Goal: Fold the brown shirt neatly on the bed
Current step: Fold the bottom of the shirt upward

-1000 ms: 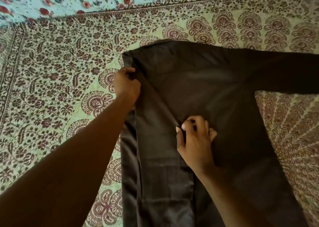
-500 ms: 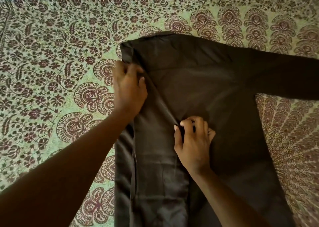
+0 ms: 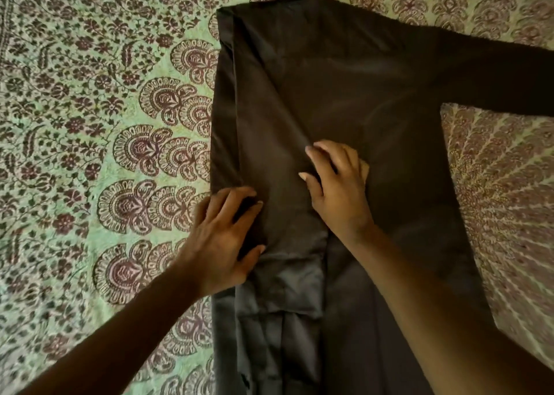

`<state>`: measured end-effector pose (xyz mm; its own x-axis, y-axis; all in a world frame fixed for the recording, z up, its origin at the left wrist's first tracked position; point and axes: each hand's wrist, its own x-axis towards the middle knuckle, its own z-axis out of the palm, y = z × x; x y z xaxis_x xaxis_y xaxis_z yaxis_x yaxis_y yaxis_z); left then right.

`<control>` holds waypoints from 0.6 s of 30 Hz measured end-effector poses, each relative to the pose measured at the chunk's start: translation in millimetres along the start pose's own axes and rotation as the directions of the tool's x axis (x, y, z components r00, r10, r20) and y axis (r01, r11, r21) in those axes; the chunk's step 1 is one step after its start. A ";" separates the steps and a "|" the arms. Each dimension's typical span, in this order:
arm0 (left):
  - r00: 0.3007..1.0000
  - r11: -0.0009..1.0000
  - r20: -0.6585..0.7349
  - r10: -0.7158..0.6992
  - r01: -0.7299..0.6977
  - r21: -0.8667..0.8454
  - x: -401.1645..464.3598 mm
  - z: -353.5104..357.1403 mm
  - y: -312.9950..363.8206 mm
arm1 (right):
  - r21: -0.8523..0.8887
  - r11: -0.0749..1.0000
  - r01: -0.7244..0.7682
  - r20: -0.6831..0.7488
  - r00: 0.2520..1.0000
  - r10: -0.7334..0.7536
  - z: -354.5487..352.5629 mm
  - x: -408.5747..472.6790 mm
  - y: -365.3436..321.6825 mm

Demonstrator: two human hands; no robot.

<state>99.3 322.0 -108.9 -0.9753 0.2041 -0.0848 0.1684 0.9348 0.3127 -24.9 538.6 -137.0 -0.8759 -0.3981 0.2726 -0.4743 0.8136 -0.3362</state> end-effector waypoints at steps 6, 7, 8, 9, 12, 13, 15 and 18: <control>0.995 0.996 -0.061 0.085 -0.087 -0.032 -55.9 9.0 28.2 | 0.085 0.892 0.443 0.225 0.864 -0.451 -36.5 -87.4 -21.8; 0.996 0.996 -0.047 0.074 -0.075 -0.038 -64.6 8.4 32.0 | 0.075 0.893 0.443 0.257 0.857 -0.447 -42.4 -102.0 -24.3; 0.998 0.998 -0.021 0.057 -0.058 -0.037 -72.8 7.3 35.7 | 0.068 0.899 0.433 0.288 0.854 -0.433 -47.5 -115.8 -26.4; 0.999 0.999 0.027 0.042 -0.042 -0.023 -79.6 6.5 38.0 | 0.059 0.904 0.423 0.321 0.849 -0.419 -51.1 -127.4 -27.7; 0.969 0.997 0.248 -0.005 -0.015 0.076 -103.6 6.0 46.9 | 0.043 0.921 0.387 0.417 0.831 -0.368 -61.2 -155.7 -31.5; 0.953 0.996 0.302 -0.023 -0.004 0.091 -111.2 7.7 49.1 | 0.046 0.927 0.372 0.439 0.826 -0.353 -63.9 -162.6 -31.5; 0.937 0.995 0.347 -0.050 0.019 0.093 -123.6 13.7 52.6 | 0.034 0.932 0.360 0.480 0.813 -0.331 -67.8 -174.0 -32.1; 0.928 0.994 0.363 -0.081 0.048 0.100 -131.2 20.7 59.9 | -0.007 0.935 0.356 0.567 0.771 -0.289 -72.4 -192.5 -35.1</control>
<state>240.3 357.3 -98.6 -0.8670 0.2189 -0.4477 0.1346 0.9678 0.2125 166.8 617.3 -112.4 -0.5880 -0.7827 -0.2039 -0.7542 0.6217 -0.2114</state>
